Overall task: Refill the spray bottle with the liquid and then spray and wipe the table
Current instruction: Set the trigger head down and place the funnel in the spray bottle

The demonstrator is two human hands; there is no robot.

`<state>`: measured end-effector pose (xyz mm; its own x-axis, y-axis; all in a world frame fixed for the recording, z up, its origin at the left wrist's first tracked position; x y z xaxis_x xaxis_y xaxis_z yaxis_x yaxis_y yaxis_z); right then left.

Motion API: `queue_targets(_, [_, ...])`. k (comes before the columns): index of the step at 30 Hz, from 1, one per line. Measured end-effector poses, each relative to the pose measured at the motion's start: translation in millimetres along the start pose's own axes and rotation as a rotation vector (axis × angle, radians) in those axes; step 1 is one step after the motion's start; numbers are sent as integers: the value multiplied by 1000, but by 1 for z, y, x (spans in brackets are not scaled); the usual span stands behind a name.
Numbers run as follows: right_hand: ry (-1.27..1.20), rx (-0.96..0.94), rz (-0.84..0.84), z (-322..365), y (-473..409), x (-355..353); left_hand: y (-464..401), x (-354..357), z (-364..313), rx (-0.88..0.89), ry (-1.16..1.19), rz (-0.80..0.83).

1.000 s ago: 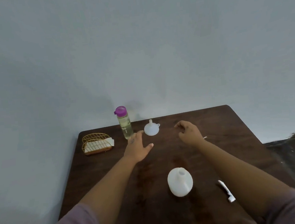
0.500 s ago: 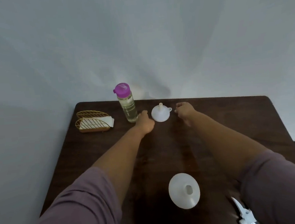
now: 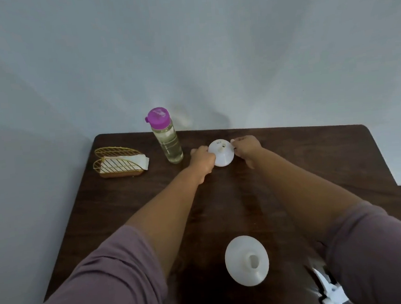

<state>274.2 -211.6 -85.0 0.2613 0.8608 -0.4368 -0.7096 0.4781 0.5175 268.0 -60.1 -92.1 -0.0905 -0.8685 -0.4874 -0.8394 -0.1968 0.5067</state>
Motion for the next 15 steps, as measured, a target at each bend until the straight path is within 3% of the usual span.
queue_targets(8, [-210, 45, 52, 11, 60, -26, 50, -20, -13, -144, 450, 25])
queue_targets(11, [-255, 88, 49, 6, 100, -40, 78, -32, -11, -79, 388, 34])
queue_targets(15, [-357, 96, 6, -2, 158, -62, 118, -53, -17, 199, 126, 13])
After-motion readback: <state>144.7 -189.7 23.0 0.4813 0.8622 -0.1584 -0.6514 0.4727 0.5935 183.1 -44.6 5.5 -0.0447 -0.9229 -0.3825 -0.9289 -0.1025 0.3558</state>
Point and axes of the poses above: each hand's wrist, its own y-axis away from the middle knuckle, its own x-axis out of the palm, z = x × y, the point moved 3 cm from there along -y, towards the middle knuckle, and after that the axes turned 12 degrees about -z, right-handed, at the moved point
